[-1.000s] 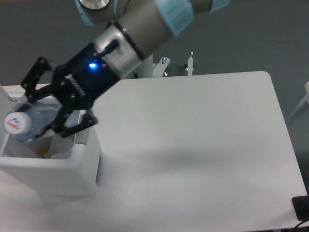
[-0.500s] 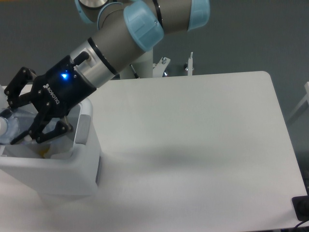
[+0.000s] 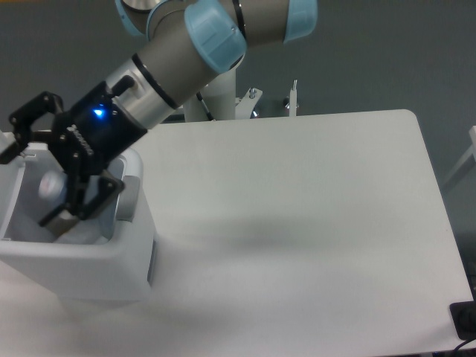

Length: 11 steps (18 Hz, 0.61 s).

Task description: Place the trash in the trash can

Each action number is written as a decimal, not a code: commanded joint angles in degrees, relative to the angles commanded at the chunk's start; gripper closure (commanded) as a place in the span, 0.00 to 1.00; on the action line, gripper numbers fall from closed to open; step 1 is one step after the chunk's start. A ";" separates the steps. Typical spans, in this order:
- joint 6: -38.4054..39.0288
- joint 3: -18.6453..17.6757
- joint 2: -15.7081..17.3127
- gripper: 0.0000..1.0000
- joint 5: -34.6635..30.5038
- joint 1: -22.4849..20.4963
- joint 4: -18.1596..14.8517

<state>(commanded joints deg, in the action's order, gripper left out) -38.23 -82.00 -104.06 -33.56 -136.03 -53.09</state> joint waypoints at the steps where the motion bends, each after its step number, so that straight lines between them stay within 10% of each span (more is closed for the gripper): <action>1: -0.26 0.09 -0.35 0.00 -1.23 -2.28 0.00; 11: -12.82 -0.18 -6.94 0.00 -24.86 -17.60 0.09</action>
<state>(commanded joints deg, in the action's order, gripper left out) -51.05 -82.18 -111.00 -58.42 -153.63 -53.00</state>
